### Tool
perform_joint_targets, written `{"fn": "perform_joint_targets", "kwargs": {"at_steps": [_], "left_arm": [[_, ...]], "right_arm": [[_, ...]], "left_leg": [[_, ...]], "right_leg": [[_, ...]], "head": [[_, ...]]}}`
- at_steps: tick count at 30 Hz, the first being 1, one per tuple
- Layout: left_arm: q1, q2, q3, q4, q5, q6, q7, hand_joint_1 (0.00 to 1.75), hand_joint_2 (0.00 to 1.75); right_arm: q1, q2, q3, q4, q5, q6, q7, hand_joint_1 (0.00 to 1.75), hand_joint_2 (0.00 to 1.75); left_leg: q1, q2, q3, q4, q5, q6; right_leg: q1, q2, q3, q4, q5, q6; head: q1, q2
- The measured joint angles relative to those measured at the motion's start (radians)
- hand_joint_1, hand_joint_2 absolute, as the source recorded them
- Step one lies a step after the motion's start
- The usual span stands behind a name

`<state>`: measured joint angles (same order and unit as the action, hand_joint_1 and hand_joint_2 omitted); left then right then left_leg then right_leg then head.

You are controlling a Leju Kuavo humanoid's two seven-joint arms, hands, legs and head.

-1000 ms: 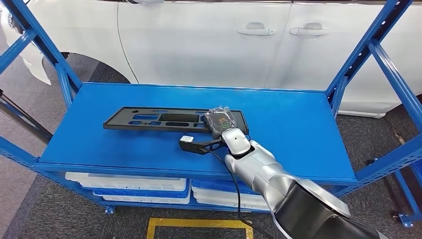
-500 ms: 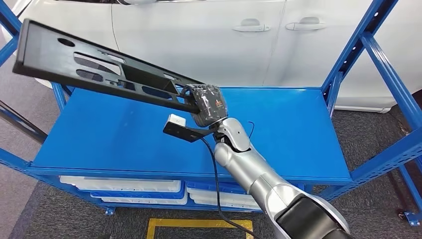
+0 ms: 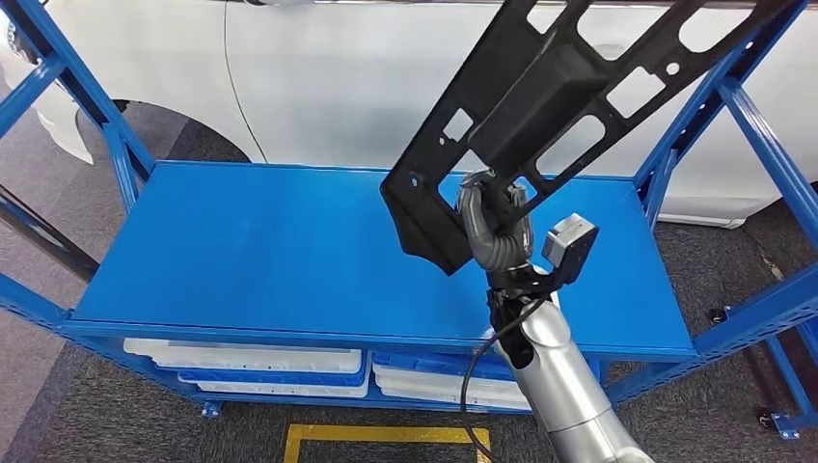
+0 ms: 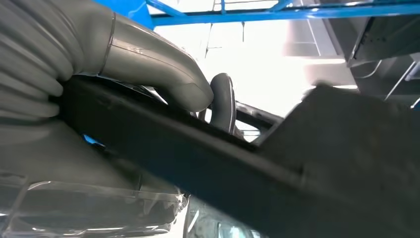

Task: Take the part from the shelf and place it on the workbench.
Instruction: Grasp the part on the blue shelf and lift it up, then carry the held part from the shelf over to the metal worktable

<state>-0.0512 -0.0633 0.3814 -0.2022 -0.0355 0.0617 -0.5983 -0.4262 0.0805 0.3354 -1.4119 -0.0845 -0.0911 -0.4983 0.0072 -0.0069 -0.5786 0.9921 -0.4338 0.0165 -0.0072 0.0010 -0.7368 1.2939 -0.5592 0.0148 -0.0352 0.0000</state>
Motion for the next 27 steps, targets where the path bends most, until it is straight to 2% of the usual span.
{"fn": "perform_joint_targets", "kwargs": {"at_steps": [1,3,4,5,7,9,11,13,14,15,16,18,19,20,22,23,24,25,27], "left_arm": [[0.0,0.0,0.002,0.0,0.0,-0.001,0.0,0.0,1.75],[-0.002,0.0,0.006,0.0,0.001,-0.001,-0.002,0.0,1.75],[-0.002,0.0,0.009,0.0,0.001,-0.001,-0.002,0.0,1.75],[-0.002,0.001,0.013,0.0,0.002,0.0,-0.002,0.0,1.75],[0.003,0.002,0.019,0.0,0.003,0.006,0.003,0.0,1.75],[0.01,0.004,0.023,0.0,0.003,0.012,0.014,0.0,1.75],[0.013,0.006,0.028,0.0,0.003,0.019,0.029,0.0,1.75],[0.014,0.008,0.036,0.0,0.005,0.03,0.046,0.0,1.75],[0.015,0.009,0.04,0.0,0.006,0.035,0.054,0.0,1.75],[0.017,0.01,0.043,0.0,0.006,0.04,0.062,0.0,1.75],[0.018,0.01,0.045,0.0,0.005,0.046,0.07,0.0,1.75],[0.018,0.012,0.048,0.0,0.003,0.056,0.081,0.0,1.75],[0.017,0.013,0.049,0.0,0.0,0.06,0.085,0.0,1.75],[0.016,0.014,0.05,0.0,-0.001,0.062,0.087,0.0,1.75],[0.017,0.016,0.051,0.0,-0.003,0.066,0.09,0.0,1.75],[0.018,0.016,0.053,0.0,-0.003,0.071,0.092,0.0,1.75],[0.018,0.017,0.055,0.0,-0.003,0.075,0.095,0.0,1.75],[0.018,0.017,0.056,0.0,-0.003,0.08,0.097,0.0,1.75],[0.016,0.016,0.058,0.0,-0.004,0.089,0.101,0.0,1.75]], "right_arm": [[0.01,-0.005,-0.001,-0.019,-0.003,0.004,0.0,1.75,1.75],[0.019,-0.015,-0.003,-0.052,-0.024,0.037,-0.004,1.75,1.75],[0.026,-0.02,-0.003,-0.069,-0.042,0.069,-0.008,1.75,1.75],[0.038,-0.026,-0.002,-0.089,-0.064,0.112,-0.014,1.75,1.75],[0.079,-0.038,0.01,-0.142,-0.101,0.202,-0.024,1.75,1.75],[0.121,-0.048,0.033,-0.199,-0.116,0.268,-0.028,1.75,1.75],[0.152,-0.057,0.059,-0.251,-0.106,0.302,-0.029,1.75,1.75],[0.18,-0.069,0.087,-0.295,-0.085,0.319,-0.034,1.75,1.75],[0.192,-0.077,0.1,-0.314,-0.075,0.323,-0.04,1.75,1.75],[0.203,-0.084,0.11,-0.332,-0.067,0.324,-0.047,1.75,1.75],[0.211,-0.09,0.119,-0.348,-0.061,0.325,-0.053,1.75,1.75],[0.221,-0.096,0.13,-0.38,-0.056,0.327,-0.061,1.75,1.75],[0.223,-0.098,0.134,-0.394,-0.055,0.329,-0.063,1.75,1.75],[0.224,-0.099,0.138,-0.405,-0.055,0.331,-0.063,1.75,1.75],[0.228,-0.101,0.143,-0.422,-0.055,0.333,-0.064,1.75,1.75],[0.231,-0.101,0.144,-0.429,-0.054,0.334,-0.065,1.75,1.75],[0.233,-0.101,0.145,-0.436,-0.052,0.335,-0.066,1.75,1.75],[0.235,-0.102,0.146,-0.442,-0.049,0.336,-0.067,1.75,1.75],[0.241,-0.103,0.149,-0.451,-0.041,0.342,-0.071,1.75,1.75]], "left_leg": [[0.0,0.0,0.0,0.003,-0.002,-0.001],[-0.002,-0.001,-0.001,0.012,-0.008,-0.007],[-0.004,-0.002,-0.002,0.016,-0.011,-0.011],[-0.005,-0.003,-0.003,0.018,-0.013,-0.015],[-0.006,-0.005,-0.002,0.019,-0.012,-0.026],[-0.004,-0.003,-0.008,0.037,-0.031,-0.037],[-0.002,-0.001,-0.039,0.124,-0.097,-0.048],[0.001,0.0,-0.087,0.257,-0.166,-0.055],[0.001,0.0,-0.098,0.298,-0.18,-0.056],[0.001,0.0,-0.09,0.296,-0.174,-0.054],[0.001,0.0,-0.063,0.257,-0.153,-0.05],[-0.003,0.0,0.026,0.107,-0.1,-0.037],[-0.007,0.001,0.058,0.048,-0.083,-0.03],[-0.011,0.002,0.076,0.012,-0.074,-0.025],[-0.018,0.002,0.075,0.001,-0.064,-0.017],[-0.016,0.004,0.073,-0.004,-0.054,-0.012],[-0.013,0.006,0.07,-0.011,-0.042,-0.006],[-0.01,0.009,0.063,-0.018,-0.029,0.0],[-0.007,0.012,0.042,-0.023,-0.006,0.007]], "right_leg": [[-0.001,0.0,0.027,-0.055,0.033,-0.001],[-0.001,0.0,0.1,-0.2,0.092,-0.006],[-0.001,0.0,0.124,-0.247,0.106,-0.01],[0.001,0.001,0.134,-0.269,0.109,-0.014],[0.003,0.001,0.134,-0.271,0.112,-0.026],[0.0,-0.001,0.134,-0.274,0.119,-0.038],[-0.003,-0.002,0.131,-0.277,0.124,-0.045],[-0.002,-0.003,0.125,-0.276,0.127,-0.048],[-0.001,-0.004,0.122,-0.274,0.128,-0.049],[0.0,-0.005,0.119,-0.273,0.13,-0.049],[0.001,-0.005,0.117,-0.271,0.132,-0.049],[0.004,-0.004,0.114,-0.271,0.138,-0.046],[0.005,-0.004,0.113,-0.271,0.142,-0.042],[0.004,-0.004,0.112,-0.272,0.147,-0.037],[0.001,-0.005,0.111,-0.276,0.158,-0.024],[0.0,-0.005,0.11,-0.275,0.16,-0.018],[0.001,-0.005,0.105,-0.267,0.148,-0.012],[0.001,-0.004,0.094,-0.242,0.12,-0.008],[0.0,-0.002,0.061,-0.139,0.023,-0.002]], "head": [[0.0,0.0],[0.0,0.0],[-0.001,0.0],[-0.001,0.0],[-0.001,0.0],[-0.002,0.0],[-0.004,0.0],[-0.005,0.0],[-0.005,0.0],[-0.005,0.0],[-0.005,0.0],[-0.005,0.0],[-0.005,0.0],[-0.005,0.0],[-0.005,0.0],[-0.005,0.0],[-0.004,0.0],[-0.003,0.0],[0.0,0.0]]}}
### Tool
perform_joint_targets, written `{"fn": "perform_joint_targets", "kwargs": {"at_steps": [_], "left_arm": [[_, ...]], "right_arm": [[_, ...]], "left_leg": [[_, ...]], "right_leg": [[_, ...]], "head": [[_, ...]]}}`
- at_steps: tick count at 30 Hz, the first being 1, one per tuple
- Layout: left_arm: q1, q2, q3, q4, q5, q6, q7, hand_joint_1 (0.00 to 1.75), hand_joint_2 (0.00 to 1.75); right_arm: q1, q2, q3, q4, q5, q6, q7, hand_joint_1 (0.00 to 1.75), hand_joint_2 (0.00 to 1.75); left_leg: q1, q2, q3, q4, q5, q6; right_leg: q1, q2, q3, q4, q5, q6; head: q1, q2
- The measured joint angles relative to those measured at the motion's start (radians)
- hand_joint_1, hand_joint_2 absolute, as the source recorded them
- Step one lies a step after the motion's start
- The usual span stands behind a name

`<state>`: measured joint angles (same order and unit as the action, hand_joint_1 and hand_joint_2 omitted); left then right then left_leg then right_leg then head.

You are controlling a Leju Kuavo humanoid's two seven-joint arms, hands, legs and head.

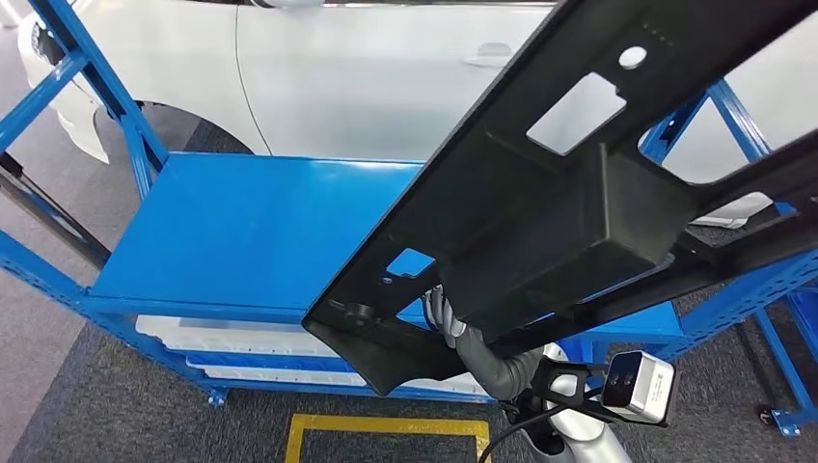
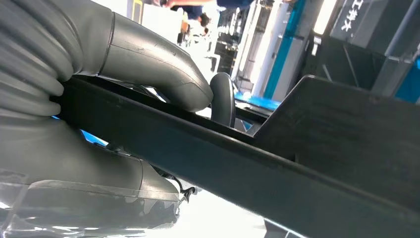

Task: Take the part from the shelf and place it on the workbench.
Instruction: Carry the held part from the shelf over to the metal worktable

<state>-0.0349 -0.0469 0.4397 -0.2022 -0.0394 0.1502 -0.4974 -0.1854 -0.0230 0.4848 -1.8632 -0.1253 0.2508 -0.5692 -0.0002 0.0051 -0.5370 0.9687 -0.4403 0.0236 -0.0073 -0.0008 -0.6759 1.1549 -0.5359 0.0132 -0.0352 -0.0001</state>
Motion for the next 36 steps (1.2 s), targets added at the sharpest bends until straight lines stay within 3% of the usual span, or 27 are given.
{"fn": "perform_joint_targets", "kwargs": {"at_steps": [1,2,3,4,6,8,9,12,13,15,17,18,20,21,22,23,25,26,28,29,30,32,33,34,35,36], "left_arm": [[0.0,0.0,0.001,0.0,0.0,0.004,0.002,0.0,1.75],[0.001,0.0,0.002,0.0,-0.002,0.008,0.005,0.0,1.75],[0.002,0.0,0.003,0.0,-0.003,0.01,0.007,0.0,1.75],[0.003,0.0,0.004,0.0,-0.005,0.012,0.009,0.0,1.75],[0.003,0.0,0.006,0.0,-0.009,0.012,0.01,0.0,1.75],[0.003,0.0,0.007,0.0,-0.011,0.012,0.01,0.0,1.75],[0.003,0.0,0.008,0.0,-0.012,0.012,0.01,0.0,1.75],[0.006,0.0,0.009,0.0,-0.019,0.006,0.015,0.0,1.75],[0.007,0.0,0.008,0.0,-0.024,0.003,0.02,0.0,1.75],[0.007,-0.001,0.008,0.0,-0.032,-0.001,0.028,0.0,1.75],[0.005,0.0,0.008,0.0,-0.035,-0.001,0.03,0.0,1.75],[0.004,0.0,0.008,0.0,-0.035,0.0,0.029,0.0,1.75],[0.002,0.0,0.008,0.0,-0.033,0.005,0.024,0.0,1.75],[0.001,0.0,0.009,0.0,-0.032,0.008,0.021,0.0,1.75],[0.0,0.0,0.01,0.0,-0.029,0.012,0.017,0.0,1.75],[-0.003,0.002,0.011,0.0,-0.026,0.016,0.014,0.0,1.75],[-0.008,0.006,0.018,-0.001,-0.017,0.026,0.01,0.0,1.75],[-0.009,0.007,0.022,-0.001,-0.014,0.03,0.01,0.0,1.75],[-0.009,0.009,0.031,-0.001,-0.009,0.034,0.01,0.0,1.75],[-0.009,0.01,0.034,-0.001,-0.008,0.035,0.01,0.0,1.75],[-0.009,0.01,0.035,-0.001,-0.007,0.036,0.01,0.0,1.75],[-0.009,0.01,0.038,-0.001,-0.007,0.037,0.012,0.0,1.75],[-0.008,0.01,0.038,-0.001,-0.009,0.038,0.013,0.0,1.75],[-0.008,0.01,0.039,-0.001,-0.013,0.038,0.014,0.0,1.75],[-0.008,0.01,0.039,-0.001,-0.016,0.038,0.015,0.0,1.75],[-0.008,0.009,0.039,-0.001,-0.019,0.038,0.016,0.0,1.75]], "right_arm": [[0.006,-0.002,0.004,-0.002,0.004,0.007,-0.002,1.75,1.75],[0.012,-0.006,0.009,-0.004,0.008,0.017,-0.004,1.75,1.75],[0.017,-0.012,0.015,-0.004,0.012,0.03,-0.008,1.75,1.75],[0.019,-0.019,0.021,-0.004,0.014,0.042,-0.013,1.75,1.75],[0.013,-0.03,0.03,-0.004,0.018,0.055,-0.021,1.75,1.75],[0.007,-0.033,0.034,-0.004,0.019,0.059,-0.023,1.75,1.75],[0.004,-0.035,0.036,-0.004,0.019,0.061,-0.024,1.75,1.75],[-0.01,-0.041,0.039,-0.004,0.004,0.071,-0.018,1.75,1.75],[-0.019,-0.043,0.04,-0.004,-0.01,0.075,-0.012,1.75,1.75],[-0.039,-0.047,0.04,-0.004,-0.042,0.081,0.0,1.75,1.75],[-0.051,-0.05,0.04,-0.004,-0.063,0.083,0.008,1.75,1.75],[-0.055,-0.053,0.04,-0.004,-0.07,0.084,0.01,1.75,1.75],[-0.068,-0.06,0.04,-0.004,-0.084,0.085,0.015,1.75,1.75],[-0.075,-0.063,0.04,-0.004,-0.089,0.087,0.017,1.75,1.75],[-0.083,-0.067,0.04,-0.004,-0.095,0.089,0.017,1.75,1.75],[-0.09,-0.07,0.04,-0.004,-0.099,0.092,0.016,1.75,1.75],[-0.102,-0.075,0.04,-0.003,-0.11,0.094,0.012,1.75,1.75],[-0.108,-0.077,0.04,-0.003,-0.115,0.091,0.011,1.75,1.75],[-0.114,-0.08,0.04,-0.001,-0.123,0.086,0.01,1.75,1.75],[-0.116,-0.082,0.04,0.0,-0.125,0.085,0.01,1.75,1.75],[-0.118,-0.084,0.04,0.0,-0.126,0.084,0.01,1.75,1.75],[-0.12,-0.09,0.041,0.002,-0.127,0.083,0.011,1.75,1.75],[-0.12,-0.093,0.041,0.003,-0.128,0.081,0.013,1.75,1.75],[-0.119,-0.095,0.041,0.004,-0.13,0.077,0.014,1.75,1.75],[-0.117,-0.097,0.041,0.004,-0.132,0.073,0.016,1.75,1.75],[-0.114,-0.099,0.041,0.004,-0.133,0.069,0.016,1.75,1.75]], "left_leg": [[0.0,0.0,-0.014,0.001,0.009,0.001],[0.0,0.001,-0.027,0.003,0.018,0.0],[0.0,0.001,-0.041,0.006,0.026,-0.001],[0.0,0.001,-0.057,0.012,0.033,-0.003],[0.002,0.001,-0.087,0.029,0.046,-0.01],[0.001,0.0,-0.108,0.045,0.056,-0.02],[0.0,0.0,-0.113,0.049,0.062,-0.026],[0.003,-0.002,-0.124,0.051,0.072,-0.044],[0.005,-0.003,-0.134,0.067,0.048,-0.05],[0.009,-0.003,-0.163,0.149,-0.044,-0.059],[0.01,-0.003,-0.186,0.249,-0.121,-0.065],[0.01,-0.003,-0.19,0.289,-0.138,-0.066],[0.01,-0.003,-0.163,0.327,-0.123,-0.064],[0.01,-0.003,-0.126,0.301,-0.097,-0.06],[0.008,-0.004,-0.072,0.247,-0.073,-0.053],[0.004,-0.004,-0.01,0.168,-0.07,-0.044],[-0.004,-0.003,0.075,0.044,-0.09,-0.031],[-0.008,-0.003,0.089,0.014,-0.097,-0.026],[-0.01,-0.001,0.08,-0.002,-0.075,-0.017],[-0.008,0.002,0.071,-0.009,-0.059,-0.01],[-0.005,0.004,0.061,-0.016,-0.042,-0.004],[-0.004,0.007,0.03,-0.018,-0.012,0.003],[-0.004,0.007,0.011,-0.015,0.001,0.003],[-0.004,0.007,-0.009,-0.01,0.014,0.002],[-0.003,0.008,-0.029,-0.004,0.025,0.0],[-0.002,0.008,-0.051,0.004,0.035,-0.002]], "right_leg": [[-0.001,0.0,-0.013,0.061,-0.042,0.003],[-0.003,0.0,-0.016,0.106,-0.065,0.006],[-0.005,0.0,-0.006,0.124,-0.066,0.009],[-0.007,0.0,0.019,0.107,-0.048,0.011],[-0.01,0.0,0.109,-0.009,-0.009,0.01],[-0.006,0.002,0.176,-0.112,0.0,0.0],[-0.004,0.003,0.185,-0.132,-0.003,-0.007],[-0.002,0.002,0.165,-0.136,0.021,-0.031],[-0.003,0.001,0.154,-0.138,0.033,-0.038],[-0.005,-0.001,0.126,-0.139,0.058,-0.047],[-0.003,-0.002,0.103,-0.138,0.076,-0.049],[-0.003,-0.002,0.091,-0.137,0.084,-0.049],[-0.001,-0.003,0.059,-0.134,0.107,-0.048],[0.0,-0.003,0.044,-0.133,0.119,-0.046],[0.001,-0.003,0.03,-0.132,0.131,-0.045],[0.003,-0.003,0.021,-0.132,0.141,-0.042],[0.002,-0.006,0.014,-0.134,0.161,-0.032],[0.0,-0.007,0.014,-0.138,0.172,-0.026],[-0.003,-0.009,0.012,-0.147,0.186,-0.013],[-0.003,-0.007,0.006,-0.138,0.17,-0.008],[-0.003,-0.006,-0.005,-0.112,0.133,-0.004],[-0.005,-0.003,-0.035,0.0,0.024,0.002],[-0.007,-0.003,-0.047,0.067,-0.013,0.005],[-0.008,-0.003,-0.05,0.119,-0.025,0.008],[-0.009,-0.003,-0.04,0.143,-0.013,0.011],[-0.011,-0.003,-0.011,0.129,0.013,0.013]], "head": [[0.001,0.0],[0.001,0.0],[0.001,0.0],[0.002,0.0],[0.002,0.0],[0.001,0.0],[0.001,0.0],[0.004,0.0],[0.004,0.0],[0.002,0.0],[0.001,0.0],[0.001,0.0],[0.001,0.0],[0.001,0.0],[0.001,0.0],[0.001,0.0],[0.001,0.0],[-0.001,0.0],[-0.004,0.0],[-0.005,0.0],[-0.003,0.0],[-0.001,0.0],[0.0,0.0],[0.0,0.0],[0.0,0.0],[0.001,0.0]]}}
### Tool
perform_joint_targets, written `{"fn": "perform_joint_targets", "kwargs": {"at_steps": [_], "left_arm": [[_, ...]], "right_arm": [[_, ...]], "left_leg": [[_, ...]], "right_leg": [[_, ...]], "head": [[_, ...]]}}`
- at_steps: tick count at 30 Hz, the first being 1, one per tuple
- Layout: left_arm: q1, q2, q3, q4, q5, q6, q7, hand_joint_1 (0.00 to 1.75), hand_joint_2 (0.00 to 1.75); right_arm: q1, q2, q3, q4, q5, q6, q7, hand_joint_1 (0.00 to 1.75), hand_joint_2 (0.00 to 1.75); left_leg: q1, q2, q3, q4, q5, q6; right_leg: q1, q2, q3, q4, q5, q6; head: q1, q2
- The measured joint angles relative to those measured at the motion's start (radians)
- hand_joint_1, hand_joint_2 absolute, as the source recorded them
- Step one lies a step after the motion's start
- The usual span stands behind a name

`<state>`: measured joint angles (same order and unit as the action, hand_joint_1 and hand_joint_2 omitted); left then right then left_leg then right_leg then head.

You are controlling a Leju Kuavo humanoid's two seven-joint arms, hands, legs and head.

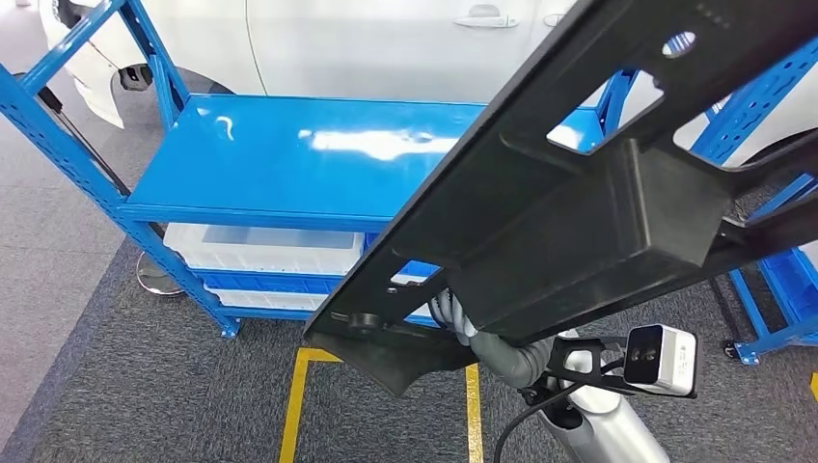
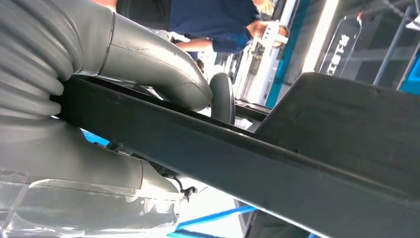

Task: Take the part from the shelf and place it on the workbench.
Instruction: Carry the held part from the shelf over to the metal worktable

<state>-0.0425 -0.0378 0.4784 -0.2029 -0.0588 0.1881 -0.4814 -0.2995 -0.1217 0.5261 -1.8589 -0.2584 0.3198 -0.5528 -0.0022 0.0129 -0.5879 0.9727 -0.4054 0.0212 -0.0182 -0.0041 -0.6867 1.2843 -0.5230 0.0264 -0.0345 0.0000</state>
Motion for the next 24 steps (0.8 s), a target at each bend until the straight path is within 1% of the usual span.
{"fn": "perform_joint_targets", "kwargs": {"at_steps": [1,2,3,4,5,7,8,9,10,11,12,13,14,15,16,17,18,19,20,21,22,23,24], "left_arm": [[0.0,-0.001,0.0,0.0,-0.002,-0.001,0.0,0.0,1.75],[0.001,-0.001,0.0,0.0,-0.004,-0.001,0.0,0.0,1.75],[0.002,-0.002,0.0,0.0,-0.005,-0.001,-0.002,0.0,1.75],[0.004,-0.002,0.0,0.0,-0.005,-0.001,-0.004,0.0,1.75],[0.005,-0.002,0.0,0.0,-0.006,-0.001,-0.007,0.0,1.75],[0.009,-0.002,0.001,0.0,-0.007,-0.003,-0.013,0.0,1.75],[0.012,-0.002,0.001,0.0,-0.008,-0.004,-0.015,0.0,1.75],[0.015,-0.003,0.002,0.0,-0.01,-0.006,-0.018,0.0,1.75],[0.016,-0.003,0.002,0.0,-0.011,-0.008,-0.02,0.0,1.75],[0.016,-0.003,0.003,0.0,-0.013,-0.009,-0.022,0.0,1.75],[0.016,-0.002,0.003,0.0,-0.015,-0.01,-0.023,0.0,1.75],[0.016,-0.002,0.003,0.0,-0.017,-0.011,-0.024,0.0,1.75],[0.016,-0.001,0.003,0.0,-0.02,-0.013,-0.024,0.0,1.75],[0.015,-0.001,0.003,0.0,-0.023,-0.016,-0.025,0.0,1.75],[0.014,-0.001,0.003,0.0,-0.027,-0.018,-0.025,0.0,1.75],[0.011,0.0,0.003,0.0,-0.029,-0.02,-0.027,0.0,1.75],[0.006,0.002,0.003,-0.001,-0.031,-0.021,-0.029,0.0,1.75],[0.001,0.003,0.003,-0.001,-0.033,-0.022,-0.03,0.0,1.75],[-0.003,0.004,0.004,-0.001,-0.034,-0.022,-0.031,0.0,1.75],[-0.005,0.006,0.004,-0.001,-0.034,-0.022,-0.031,0.0,1.75],[-0.004,0.007,0.006,-0.001,-0.034,-0.021,-0.029,0.0,1.75],[-0.002,0.008,0.007,-0.001,-0.034,-0.019,-0.026,0.0,1.75],[0.0,0.009,0.009,-0.001,-0.033,-0.016,-0.021,0.0,1.75]], "right_arm": [[0.004,-0.001,0.0,0.0,-0.001,-0.003,-0.002,1.75,1.75],[0.008,-0.002,0.0,0.0,-0.001,-0.005,-0.006,1.75,1.75],[0.012,-0.002,0.001,0.0,0.0,-0.004,-0.013,1.75,1.75],[0.017,-0.003,0.001,0.001,0.002,-0.002,-0.021,1.75,1.75],[0.022,-0.005,0.001,0.002,0.003,0.001,-0.03,1.75,1.75],[0.033,-0.007,0.001,0.003,0.006,0.009,-0.044,1.75,1.75],[0.036,-0.008,0.001,0.004,0.008,0.013,-0.049,1.75,1.75],[0.038,-0.008,0.001,0.004,0.01,0.017,-0.052,1.75,1.75],[0.04,-0.008,0.001,0.004,0.013,0.02,-0.054,1.75,1.75],[0.043,-0.008,0.001,0.003,0.017,0.022,-0.056,1.75,1.75],[0.047,-0.008,0.001,0.002,0.022,0.024,-0.057,1.75,1.75],[0.052,-0.008,0.001,0.0,0.029,0.026,-0.055,1.75,1.75],[0.054,-0.007,0.001,-0.003,0.038,0.029,-0.05,1.75,1.75],[0.056,-0.007,0.001,-0.008,0.051,0.031,-0.043,1.75,1.75],[0.057,-0.006,0.002,-0.014,0.067,0.032,-0.035,1.75,1.75],[0.058,-0.004,0.003,-0.022,0.085,0.032,-0.028,1.75,1.75],[0.059,-0.002,0.005,-0.03,0.103,0.032,-0.023,1.75,1.75],[0.06,0.0,0.009,-0.038,0.12,0.031,-0.021,1.75,1.75],[0.06,0.001,0.014,-0.045,0.135,0.03,-0.02,1.75,1.75],[0.061,0.002,0.02,-0.051,0.148,0.029,-0.021,1.75,1.75],[0.061,0.003,0.026,-0.056,0.16,0.029,-0.022,1.75,1.75],[0.061,0.003,0.032,-0.061,0.168,0.028,-0.025,1.75,1.75],[0.062,0.003,0.037,-0.064,0.175,0.028,-0.026,1.75,1.75]], "left_leg": [[0.001,0.0,-0.02,0.01,0.008,-0.003],[0.001,-0.001,-0.038,0.021,0.015,-0.007],[0.0,-0.002,-0.052,0.032,0.021,-0.012],[0.0,-0.003,-0.062,0.04,0.027,-0.018],[0.0,-0.003,-0.067,0.044,0.035,-0.024],[0.003,-0.004,-0.073,0.044,0.048,-0.037],[0.005,-0.005,-0.079,0.051,0.036,-0.043],[0.007,-0.006,-0.089,0.074,0.003,-0.049],[0.009,-0.006,-0.103,0.118,-0.047,-0.054],[0.01,-0.006,-0.12,0.179,-0.104,-0.058],[0.011,-0.006,-0.133,0.246,-0.149,-0.062],[0.012,-0.006,-0.137,0.302,-0.17,-0.064],[0.012,-0.006,-0.127,0.332,-0.165,-0.064],[0.012,-0.005,-0.101,0.329,-0.142,-0.063],[0.011,-0.003,-0.056,0.29,-0.113,-0.061],[0.01,0.007,0.006,0.221,-0.101,-0.056],[0.006,0.018,0.07,0.135,-0.108,-0.05],[0.002,0.027,0.118,0.065,-0.123,-0.043],[-0.002,0.033,0.146,0.018,-0.141,-0.036],[-0.006,0.029,0.153,-0.004,-0.145,-0.028],[-0.005,0.022,0.148,-0.007,-0.135,-0.021],[-0.004,0.016,0.144,-0.012,-0.123,-0.014],[-0.003,0.011,0.138,-0.017,-0.109,-0.007]], "right_leg": [[-0.002,0.0,0.047,-0.048,0.023,0.001],[-0.003,0.0,0.102,-0.119,0.026,0.001],[-0.001,0.001,0.148,-0.183,0.017,-0.004],[0.001,0.003,0.178,-0.231,0.002,-0.011],[0.004,0.004,0.188,-0.255,-0.01,-0.019],[0.005,0.005,0.177,-0.261,0.004,-0.037],[0.005,0.004,0.168,-0.262,0.015,-0.045],[0.004,0.003,0.156,-0.264,0.028,-0.053],[0.003,0.002,0.142,-0.265,0.042,-0.057],[0.004,0.002,0.125,-0.264,0.055,-0.06],[0.004,0.002,0.107,-0.264,0.068,-0.061],[0.005,0.002,0.089,-0.263,0.082,-0.06],[0.006,-0.001,0.07,-0.262,0.095,-0.059],[0.006,-0.004,0.054,-0.261,0.107,-0.058],[0.006,-0.008,0.039,-0.261,0.118,-0.057],[0.007,-0.013,0.028,-0.26,0.128,-0.054],[0.008,-0.018,0.022,-0.259,0.136,-0.05],[0.008,-0.026,0.02,-0.26,0.143,-0.045],[0.007,-0.035,0.022,-0.262,0.15,-0.038],[0.005,-0.045,0.025,-0.266,0.157,-0.031],[0.003,-0.051,0.027,-0.269,0.163,-0.024],[0.001,-0.048,0.025,-0.265,0.161,-0.018],[0.0,-0.039,0.016,-0.246,0.142,-0.014]], "head": [[0.0,0.0],[0.0,0.0],[-0.001,0.0],[0.0,0.0],[0.002,0.0],[0.006,0.0],[0.007,0.0],[0.006,0.0],[0.005,0.0],[0.004,0.0],[0.004,0.0],[0.004,0.0],[0.004,0.0],[0.004,0.0],[0.004,0.0],[0.004,0.0],[0.004,0.0],[0.005,0.0],[0.004,0.0],[0.003,0.0],[0.001,0.0],[-0.001,0.0],[0.0,0.0]]}}
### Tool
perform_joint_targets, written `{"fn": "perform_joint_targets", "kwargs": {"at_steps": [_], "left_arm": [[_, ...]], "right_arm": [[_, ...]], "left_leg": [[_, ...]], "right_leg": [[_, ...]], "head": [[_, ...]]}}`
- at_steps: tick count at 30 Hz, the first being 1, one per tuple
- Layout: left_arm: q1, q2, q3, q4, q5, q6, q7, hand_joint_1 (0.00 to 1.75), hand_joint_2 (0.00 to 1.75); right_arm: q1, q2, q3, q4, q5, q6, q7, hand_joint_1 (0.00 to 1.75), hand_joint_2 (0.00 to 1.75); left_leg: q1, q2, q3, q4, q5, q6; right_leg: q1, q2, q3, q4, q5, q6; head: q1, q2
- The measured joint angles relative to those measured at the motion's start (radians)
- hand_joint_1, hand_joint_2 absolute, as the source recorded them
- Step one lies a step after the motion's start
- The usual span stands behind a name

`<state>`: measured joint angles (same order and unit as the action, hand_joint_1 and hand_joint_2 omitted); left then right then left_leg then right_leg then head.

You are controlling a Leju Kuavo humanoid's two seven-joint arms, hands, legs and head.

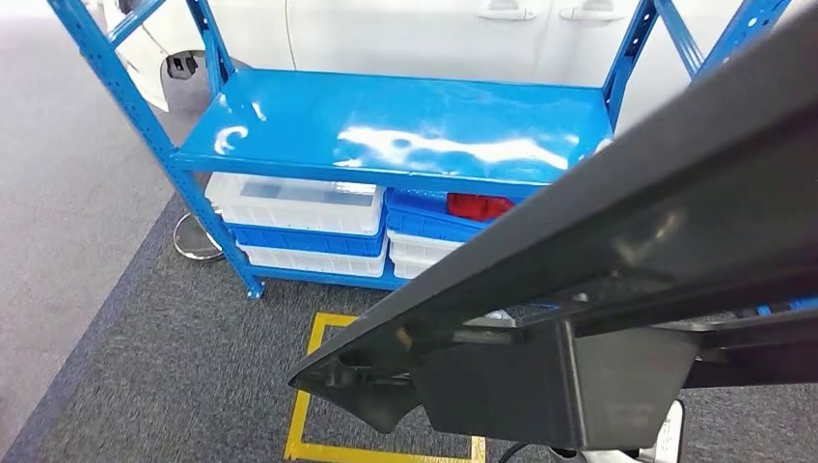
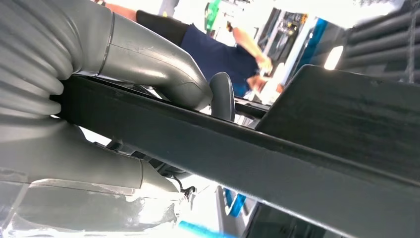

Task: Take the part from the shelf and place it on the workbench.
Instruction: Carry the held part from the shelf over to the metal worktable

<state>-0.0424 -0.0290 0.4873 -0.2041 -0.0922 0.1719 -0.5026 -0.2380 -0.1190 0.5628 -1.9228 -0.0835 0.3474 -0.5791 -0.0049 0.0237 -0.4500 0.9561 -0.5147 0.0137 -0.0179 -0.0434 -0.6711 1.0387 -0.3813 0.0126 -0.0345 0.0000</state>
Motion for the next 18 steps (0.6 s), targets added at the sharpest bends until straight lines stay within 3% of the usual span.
{"fn": "perform_joint_targets", "kwargs": {"at_steps": [1,3,4,5,6,9,10,11,13,15,16,18], "left_arm": [[0.002,0.0,0.002,0.0,0.0,0.002,0.005,0.0,1.75],[0.003,0.0,0.005,0.0,0.001,0.006,0.012,0.0,1.75],[0.004,0.0,0.008,0.0,0.001,0.007,0.014,0.0,1.75],[0.005,0.0,0.01,0.0,0.002,0.008,0.015,0.0,1.75],[0.006,0.0,0.011,0.0,0.002,0.009,0.015,0.0,1.75],[0.008,-0.004,0.013,0.0,0.003,0.013,0.014,0.0,1.75],[0.007,-0.006,0.013,0.0,0.003,0.013,0.012,0.0,1.75],[0.008,-0.007,0.013,0.0,0.002,0.013,0.011,0.0,1.75],[0.01,-0.008,0.014,0.0,0.001,0.013,0.009,0.0,1.75],[0.012,-0.009,0.015,0.0,0.0,0.013,0.008,0.0,1.75],[0.011,-0.01,0.016,0.0,0.0,0.012,0.008,0.0,1.75],[0.01,-0.011,0.018,0.0,0.002,0.014,0.007,0.0,1.75]], "right_arm": [[0.0,0.0,0.004,-0.002,0.005,0.0,-0.002,1.75,1.75],[0.003,-0.001,0.012,-0.003,0.012,0.001,-0.004,1.75,1.75],[0.004,-0.001,0.016,-0.002,0.016,0.001,-0.004,1.75,1.75],[0.005,-0.001,0.019,-0.002,0.018,0.002,-0.004,1.75,1.75],[0.005,-0.001,0.023,-0.002,0.021,0.002,-0.005,1.75,1.75],[0.005,-0.001,0.034,-0.001,0.032,0.004,-0.006,1.75,1.75],[0.005,-0.001,0.037,0.0,0.036,0.005,-0.007,1.75,1.75],[0.005,-0.001,0.04,0.0,0.04,0.005,-0.008,1.75,1.75],[0.006,0.0,0.044,0.001,0.046,0.004,-0.009,1.75,1.75],[0.005,0.001,0.049,0.002,0.05,0.004,-0.01,1.75,1.75],[0.006,0.001,0.052,0.003,0.052,0.005,-0.011,1.75,1.75],[0.009,0.002,0.059,0.007,0.058,0.006,-0.017,1.75,1.75]], "left_leg": [[0.002,-0.005,-0.008,-0.003,0.014,0.004],[0.0,-0.016,-0.032,0.0,0.031,0.009],[-0.001,-0.024,-0.044,0.004,0.039,0.009],[-0.001,-0.033,-0.055,0.009,0.044,0.008],[-0.001,-0.043,-0.065,0.015,0.048,0.007],[-0.001,-0.073,-0.087,0.037,0.052,0.001],[0.0,-0.081,-0.093,0.043,0.053,-0.003],[0.002,-0.088,-0.1,0.046,0.054,-0.008],[0.004,-0.1,-0.107,0.046,0.059,-0.02],[0.003,-0.091,-0.117,0.066,0.046,-0.03],[0.003,-0.077,-0.135,0.102,0.024,-0.036],[0.01,-0.048,-0.196,0.229,-0.039,-0.048]], "right_leg": [[-0.001,0.013,-0.017,0.041,-0.034,0.004],[-0.001,0.032,-0.065,0.173,-0.122,0.008],[-0.001,0.035,-0.081,0.231,-0.15,0.009],[-0.001,0.036,-0.081,0.258,-0.161,0.009],[-0.001,0.038,-0.061,0.245,-0.152,0.008],[0.0,0.073,0.069,0.051,-0.092,-0.003],[0.001,0.085,0.094,0.007,-0.084,-0.007],[0.004,0.091,0.102,-0.012,-0.084,-0.011],[0.006,0.077,0.101,-0.017,-0.079,-0.017],[0.001,0.058,0.105,-0.029,-0.072,-0.027],[-0.002,0.047,0.107,-0.035,-0.069,-0.031],[-0.002,0.025,0.107,-0.037,-0.068,-0.035]], "head": [[0.001,0.0],[0.004,0.0],[0.005,0.0],[0.006,0.0],[0.006,0.0],[0.006,0.0],[0.007,0.0],[0.007,0.0],[0.009,0.0],[0.006,0.0],[0.004,0.0],[-0.001,0.0]]}}
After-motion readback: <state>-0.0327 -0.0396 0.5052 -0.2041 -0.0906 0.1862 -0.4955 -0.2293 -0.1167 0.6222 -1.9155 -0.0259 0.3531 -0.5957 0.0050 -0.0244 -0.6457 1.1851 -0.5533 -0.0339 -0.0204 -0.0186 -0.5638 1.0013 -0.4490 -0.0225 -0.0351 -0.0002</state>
